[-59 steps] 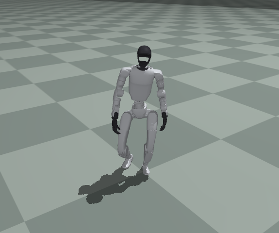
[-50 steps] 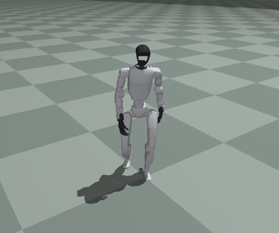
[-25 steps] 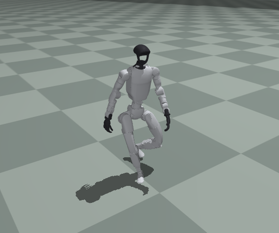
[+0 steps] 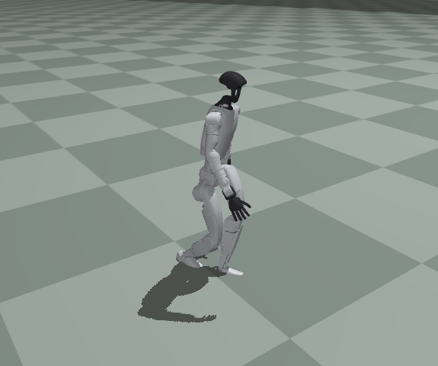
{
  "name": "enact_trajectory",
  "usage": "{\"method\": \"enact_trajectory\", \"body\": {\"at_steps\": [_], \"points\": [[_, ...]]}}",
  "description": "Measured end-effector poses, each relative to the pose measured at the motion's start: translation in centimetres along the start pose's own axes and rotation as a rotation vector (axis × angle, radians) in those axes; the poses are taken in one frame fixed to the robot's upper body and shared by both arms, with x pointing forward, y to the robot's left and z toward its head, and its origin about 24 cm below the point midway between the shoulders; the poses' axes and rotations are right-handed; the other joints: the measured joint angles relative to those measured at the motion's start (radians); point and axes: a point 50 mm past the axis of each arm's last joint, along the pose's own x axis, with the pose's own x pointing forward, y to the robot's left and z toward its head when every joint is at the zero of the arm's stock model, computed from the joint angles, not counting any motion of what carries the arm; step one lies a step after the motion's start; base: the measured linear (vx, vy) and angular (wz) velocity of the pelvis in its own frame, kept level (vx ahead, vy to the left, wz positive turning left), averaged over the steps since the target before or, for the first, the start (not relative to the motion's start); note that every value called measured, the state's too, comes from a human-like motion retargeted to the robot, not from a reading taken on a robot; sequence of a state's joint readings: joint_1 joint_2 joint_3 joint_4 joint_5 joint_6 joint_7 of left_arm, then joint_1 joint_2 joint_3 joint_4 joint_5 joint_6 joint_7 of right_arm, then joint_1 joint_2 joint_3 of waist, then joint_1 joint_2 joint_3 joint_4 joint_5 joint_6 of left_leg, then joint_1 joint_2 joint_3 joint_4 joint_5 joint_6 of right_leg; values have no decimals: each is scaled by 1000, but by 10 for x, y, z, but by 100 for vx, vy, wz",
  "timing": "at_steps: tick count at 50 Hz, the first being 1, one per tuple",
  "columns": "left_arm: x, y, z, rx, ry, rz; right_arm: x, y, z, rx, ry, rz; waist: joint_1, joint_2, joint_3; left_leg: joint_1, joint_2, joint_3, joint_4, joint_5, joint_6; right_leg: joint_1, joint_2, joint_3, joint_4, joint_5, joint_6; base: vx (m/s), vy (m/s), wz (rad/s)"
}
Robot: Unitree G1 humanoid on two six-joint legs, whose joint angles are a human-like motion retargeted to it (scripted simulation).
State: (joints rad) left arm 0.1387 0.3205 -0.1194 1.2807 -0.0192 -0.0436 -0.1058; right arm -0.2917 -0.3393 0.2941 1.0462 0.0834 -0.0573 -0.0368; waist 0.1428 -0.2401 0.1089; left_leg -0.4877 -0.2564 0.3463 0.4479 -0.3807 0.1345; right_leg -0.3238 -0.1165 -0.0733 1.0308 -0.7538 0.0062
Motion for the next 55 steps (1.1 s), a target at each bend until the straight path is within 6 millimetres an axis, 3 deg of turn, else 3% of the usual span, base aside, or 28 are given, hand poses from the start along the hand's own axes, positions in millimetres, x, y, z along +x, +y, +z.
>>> {"method": "enact_trajectory", "body": {"at_steps": [3,5,8,10,13,17,22,26,28,30,32,33,35,37,40,42,45,50,55], "points": [[0,-33,-8,41,9,-117,2,-8,14,-48,-52,-22,20,45,11,-88,5,-83,21,5,-57,-13,37,0,-93,-34,-51,-57,14,37],[0,-53,-13,72,15,-195,2,-6,13,-67,-46,-10,16,58,25,-123,14,-87,54,-8,-72,-36,24,-10,-108,-27,-61,-53,17,67],[-1,-73,-11,129,20,-294,1,0,-2,-67,15,24,13,89,10,-148,80,-100,112,-58,-75,-73,32,-37,-181,37,-62,-43,20,65],[-2,-81,-11,156,31,-328,-4,10,-22,-52,86,59,1,92,8,-145,128,-96,186,-104,-62,-101,2,-54,-184,66,-48,-39,22,78],[0,-76,-8,182,49,-321,-16,27,-59,-5,224,119,-10,91,-9,-108,238,-91,303,-190,-38,-119,-31,-82,-217,101,-24,-30,25,86],[3,-55,3,152,56,-242,-43,45,-113,88,438,174,-19,121,-30,-13,468,-59,439,-261,-30,-91,-47,-139,-297,159,-5,-23,31,82],[7,-27,33,46,-4,-98,-84,47,-170,216,689,161,-32,218,-38,157,785,-17,478,-214,-110,23,-26,-239,-422,248,13,-22,40,95],[8,-17,71,8,-116,-34,-108,32,-197,309,817,88,-35,289,-41,238,854,-34,421,-169,-201,63,-55,-297,-430,292,40,-21,51,110],[7,-14,92,25,-177,-16,-114,25,-203,327,845,61,-27,314,-38,251,837,-51,407,-199,-219,62,-88,-307,-399,300,52,-22,58,111],[4,-17,119,66,-243,-14,-111,10,-201,333,835,38,-40,275,-20,298,682,-36,290,-223,-187,47,-211,-281,-350,280,78,-17,61,154],[3,-17,127,111,-265,-10,-106,9,-197,303,810,57,-37,277,0,290,641,-49,307,-266,-174,24,-250,-241,-289,272,91,-19,59,125],[1,-16,134,135,-281,-7,-100,6,-190,286,780,65,-39,270,8,287,597,-53,290,-282,-160,8,-277,-225,-264,261,94,-12,58,141],[-1,-12,148,169,-307,-1,-81,3,-170,246,697,88,-83,170,15,320,383,-51,103,-219,-109,-63,-427,-170,-192,240,115,-7,55,177],[-1,-13,145,199,-299,-6,-69,7,-156,201,627,118,-84,155,32,307,332,-70,109,-219,-99,-77,-441,-140,-151,231,117,-8,49,135],[-2,-7,146,214,-298,-3,-46,14,-123,126,498,153,-111,108,11,335,198,-113,-117,-113,-71,-113,-438,-112,-178,210,121,1,44,141],[0,-12,138,229,-277,-20,-40,20,-111,80,448,174,-106,98,22,320,160,-135,-104,-102,-66,-118,-417,-85,-168,185,123,-2,38,133],[2,-17,134,218,-263,-40,-27,28,-87,-7,360,196,-105,127,-10,311,142,-188,-211,-46,-58,-118,-294,-88,-254,167,96,7,33,124],[6,-34,114,230,-219,-89,-22,47,-71,-115,291,250,-100,135,1,270,74,-273,-147,-44,-53,-127,-179,-19,-233,118,74,5,26,152],[7,-45,99,226,-191,-127,-22,61,-68,-193,274,296,-96,174,-5,245,38,-369,-91,-62,-64,-110,-65,11,-253,107,39,9,18,156]]}}
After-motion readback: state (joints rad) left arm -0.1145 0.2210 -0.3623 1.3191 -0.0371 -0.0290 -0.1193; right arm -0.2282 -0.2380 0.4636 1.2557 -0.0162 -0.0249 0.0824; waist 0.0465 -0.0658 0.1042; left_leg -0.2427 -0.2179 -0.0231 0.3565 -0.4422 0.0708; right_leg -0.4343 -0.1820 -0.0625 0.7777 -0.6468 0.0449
